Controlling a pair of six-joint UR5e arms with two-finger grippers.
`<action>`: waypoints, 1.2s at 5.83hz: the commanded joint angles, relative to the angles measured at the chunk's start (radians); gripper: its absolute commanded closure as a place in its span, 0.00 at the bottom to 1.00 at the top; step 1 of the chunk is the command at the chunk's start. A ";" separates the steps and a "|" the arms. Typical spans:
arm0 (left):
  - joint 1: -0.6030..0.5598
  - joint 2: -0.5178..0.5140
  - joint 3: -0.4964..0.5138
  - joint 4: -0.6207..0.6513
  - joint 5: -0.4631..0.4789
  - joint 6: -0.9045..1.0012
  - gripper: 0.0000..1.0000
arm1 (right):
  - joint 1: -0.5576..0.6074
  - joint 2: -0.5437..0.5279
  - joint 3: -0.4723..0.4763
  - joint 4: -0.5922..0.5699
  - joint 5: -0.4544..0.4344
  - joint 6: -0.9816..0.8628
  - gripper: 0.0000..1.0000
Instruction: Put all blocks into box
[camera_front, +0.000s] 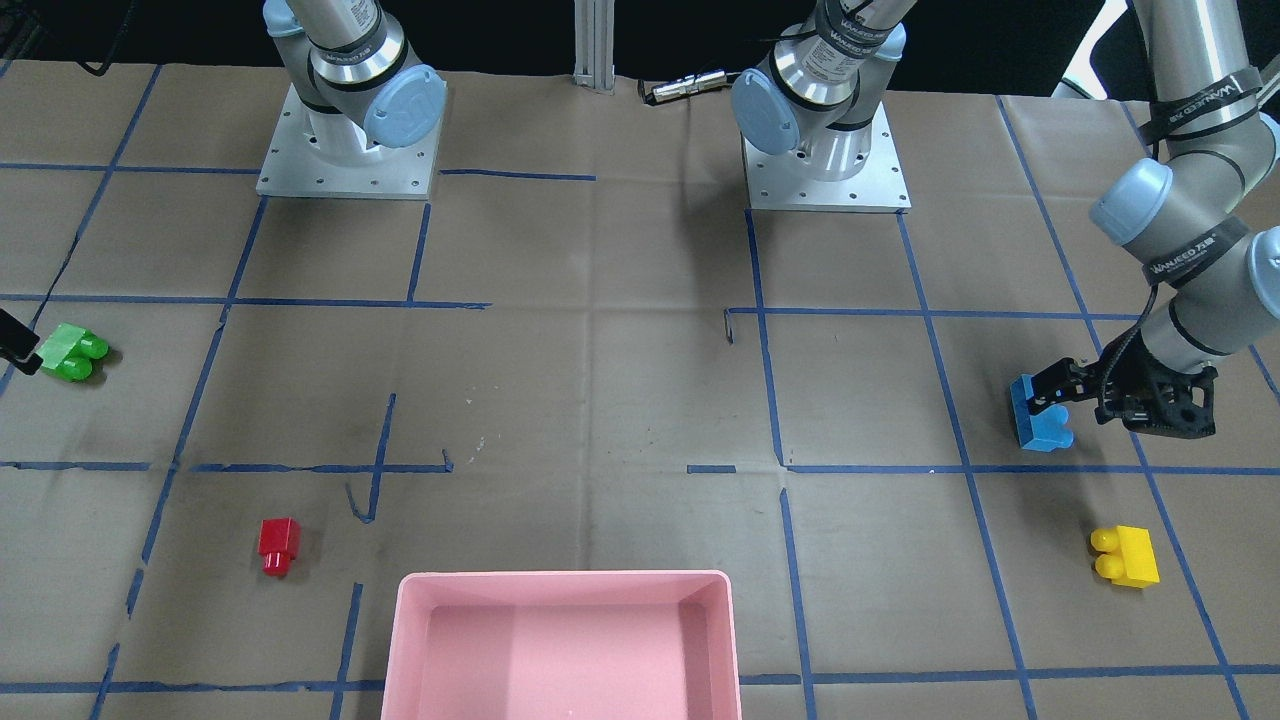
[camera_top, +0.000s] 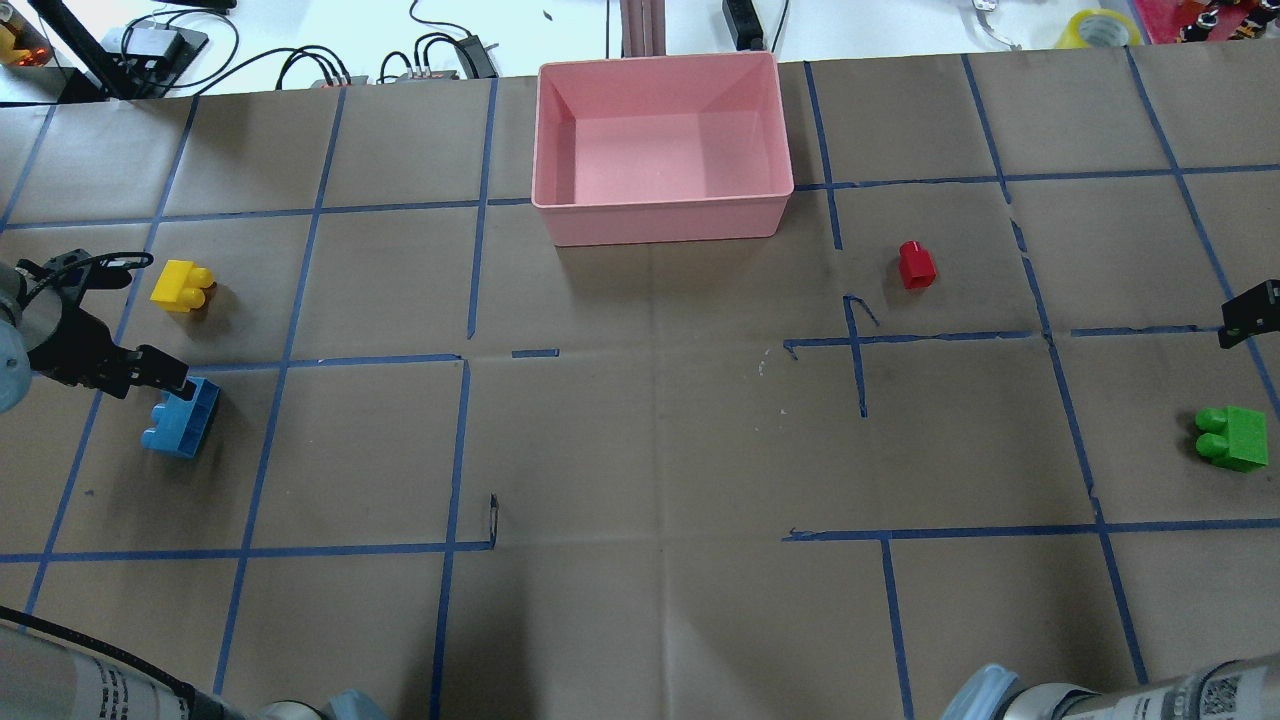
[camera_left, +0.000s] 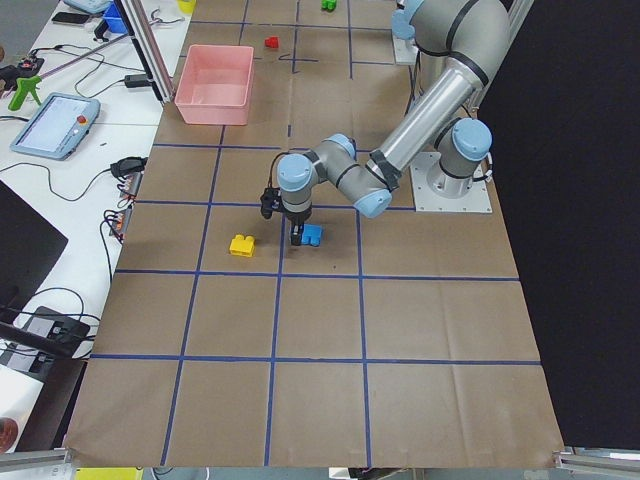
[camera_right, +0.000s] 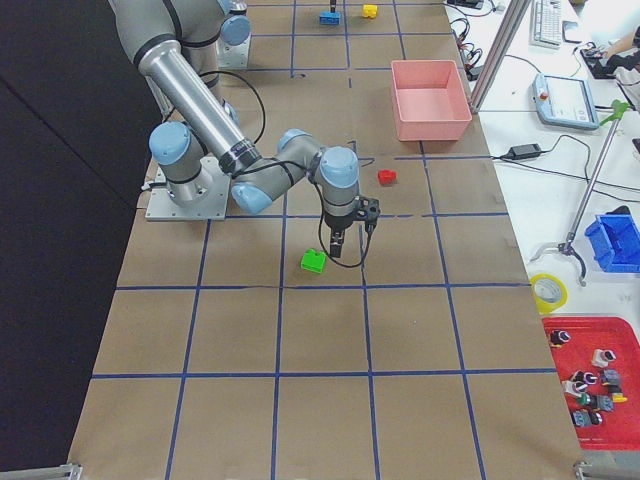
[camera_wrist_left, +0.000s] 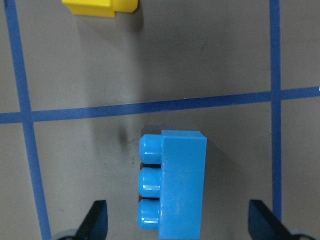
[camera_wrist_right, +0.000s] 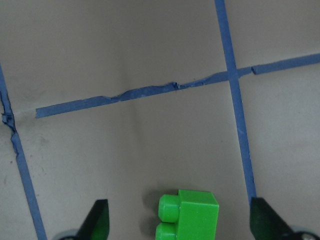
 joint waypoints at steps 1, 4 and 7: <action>0.000 -0.036 -0.003 0.016 0.000 0.023 0.01 | -0.003 0.063 0.024 -0.046 -0.004 0.036 0.09; -0.002 -0.055 -0.003 0.016 0.003 0.031 0.10 | -0.058 0.065 0.109 -0.156 -0.007 0.020 0.09; -0.003 -0.035 0.002 0.014 0.018 0.026 0.71 | -0.092 0.065 0.130 -0.153 -0.036 -0.007 0.09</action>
